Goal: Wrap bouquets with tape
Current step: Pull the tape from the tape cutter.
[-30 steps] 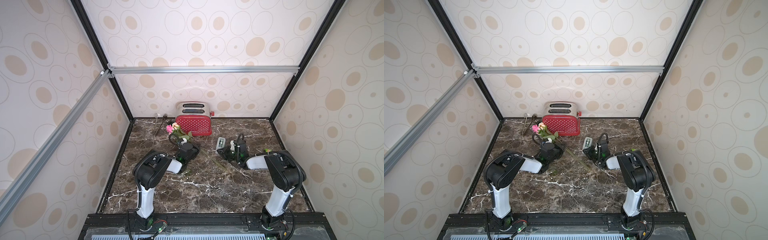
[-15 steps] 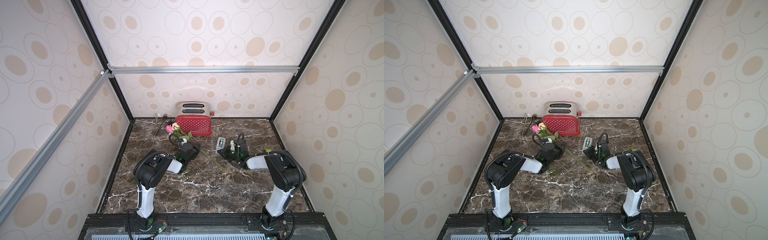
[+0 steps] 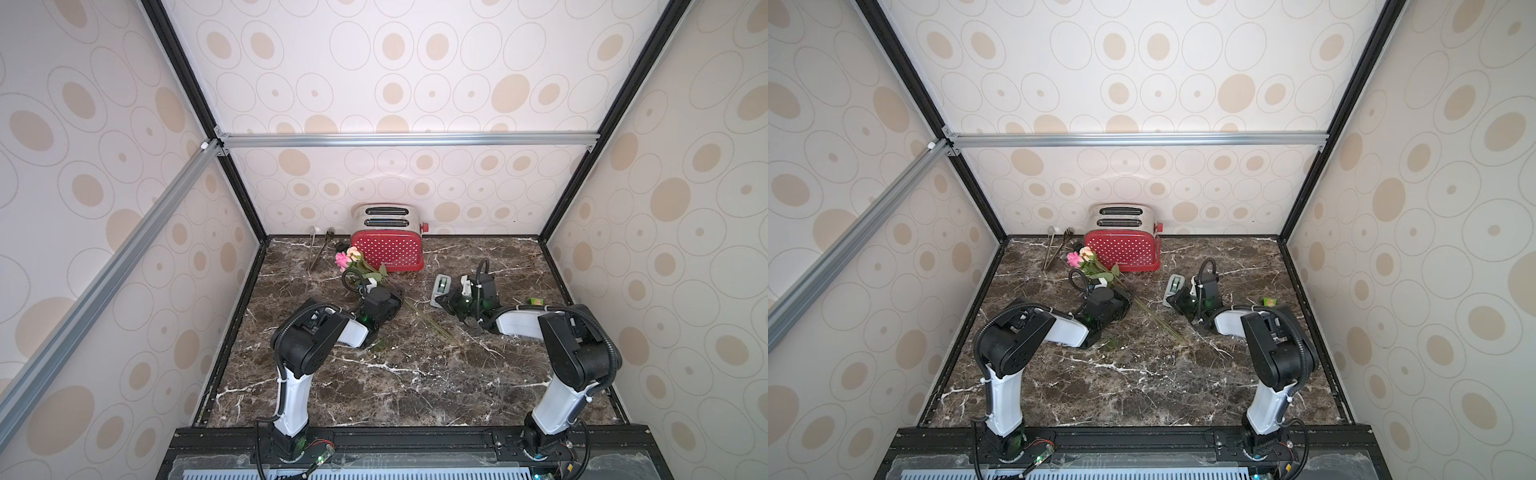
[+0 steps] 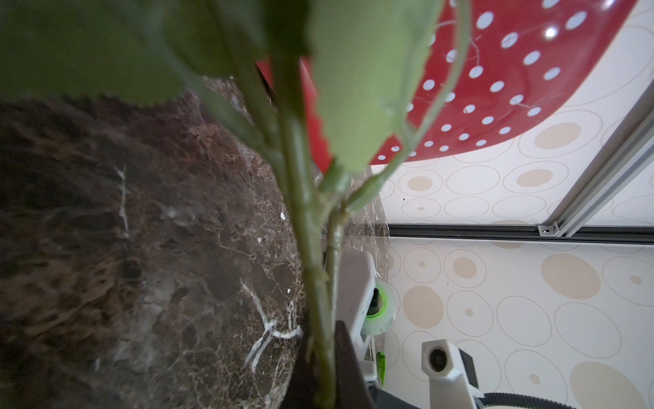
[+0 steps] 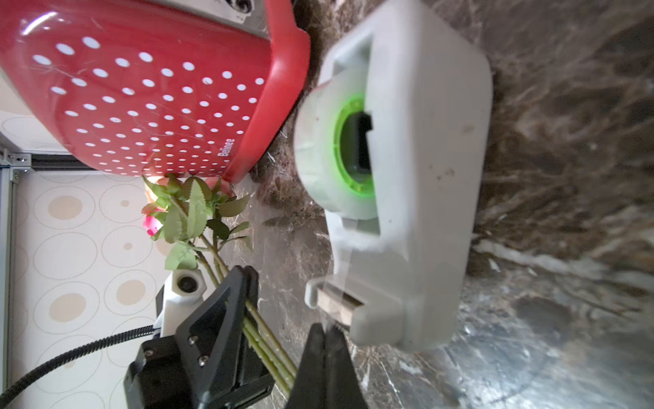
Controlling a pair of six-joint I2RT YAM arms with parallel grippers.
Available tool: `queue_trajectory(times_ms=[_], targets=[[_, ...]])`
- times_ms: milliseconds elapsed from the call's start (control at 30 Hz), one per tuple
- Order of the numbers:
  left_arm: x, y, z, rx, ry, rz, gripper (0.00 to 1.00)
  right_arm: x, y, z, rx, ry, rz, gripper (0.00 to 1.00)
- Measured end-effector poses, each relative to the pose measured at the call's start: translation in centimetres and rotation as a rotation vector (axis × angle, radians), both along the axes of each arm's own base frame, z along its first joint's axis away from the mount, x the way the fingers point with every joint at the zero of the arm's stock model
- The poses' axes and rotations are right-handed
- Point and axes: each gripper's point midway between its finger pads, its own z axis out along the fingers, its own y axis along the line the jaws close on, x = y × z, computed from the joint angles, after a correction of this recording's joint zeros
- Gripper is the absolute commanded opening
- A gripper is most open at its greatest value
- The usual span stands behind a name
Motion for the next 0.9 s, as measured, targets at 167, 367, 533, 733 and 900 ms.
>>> queue_trajectory(times_ms=[167, 367, 533, 733, 900], targets=[[0.0, -0.2, -0.3, 0.002, 0.005, 0.005, 0.0, 0.3, 0.3, 0.9, -0.004, -0.01, 0.019, 0.0], [0.0, -0.3, -0.2, 0.002, 0.003, 0.005, 0.0, 0.0, 0.2, 0.4, 0.014, 0.029, 0.028, 0.0], [0.0, -0.3, -0.2, 0.002, 0.002, 0.005, 0.0, 0.1, 0.1, 0.1, 0.029, 0.066, 0.029, 0.0], [0.0, -0.4, -0.2, 0.002, 0.002, 0.005, 0.0, 1.7, -0.5, 0.8, 0.077, 0.078, 0.009, 0.0], [0.0, -0.4, -0.1, 0.0, 0.0, 0.004, 0.0, 2.0, -1.0, 0.2, 0.075, 0.104, -0.001, 0.0]])
